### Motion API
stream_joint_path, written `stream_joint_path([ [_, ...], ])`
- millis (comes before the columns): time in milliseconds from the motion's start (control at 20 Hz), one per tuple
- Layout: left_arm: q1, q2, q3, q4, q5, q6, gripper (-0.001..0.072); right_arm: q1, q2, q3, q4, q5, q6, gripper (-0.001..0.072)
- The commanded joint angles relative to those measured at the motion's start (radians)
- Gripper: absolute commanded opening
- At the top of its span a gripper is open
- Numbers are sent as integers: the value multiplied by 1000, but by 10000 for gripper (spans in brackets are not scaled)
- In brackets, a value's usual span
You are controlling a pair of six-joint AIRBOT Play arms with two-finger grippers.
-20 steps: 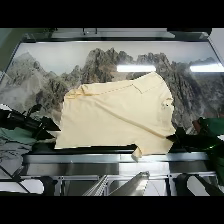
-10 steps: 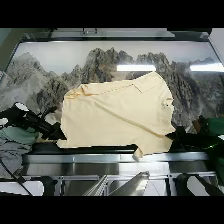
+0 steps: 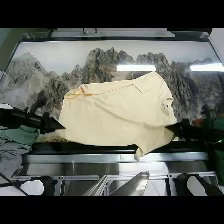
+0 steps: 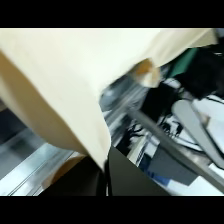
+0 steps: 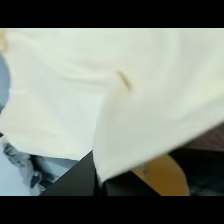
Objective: Fold the shirts.
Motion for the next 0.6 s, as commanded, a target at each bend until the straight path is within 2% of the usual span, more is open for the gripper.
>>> stream_joint_path([
  [0, 48, 243, 24, -487, -183, 64, 21, -1, 154, 229, 318, 211, -21, 20],
  [100, 89, 455, 95, -693, -182, 119, 23, -1, 259, 420, 495, 151, -44, 20],
  [150, 120, 552, 150, -841, -179, 121, 24, -1, 304, 528, 558, 84, -81, 20],
  [250, 221, 687, 295, -1163, -166, 104, 24, -1, 351, 746, 586, -49, -127, 22],
  [300, 292, 728, 381, -1278, -145, 97, 24, -1, 355, 846, 578, -88, -160, 22],
  [400, 452, 774, 528, -1337, -83, 80, 24, -1, 355, 1032, 477, -166, -164, 21],
  [550, 589, 746, 640, -1149, -10, 39, 25, -1, 354, 1128, 298, -294, -153, 21],
])
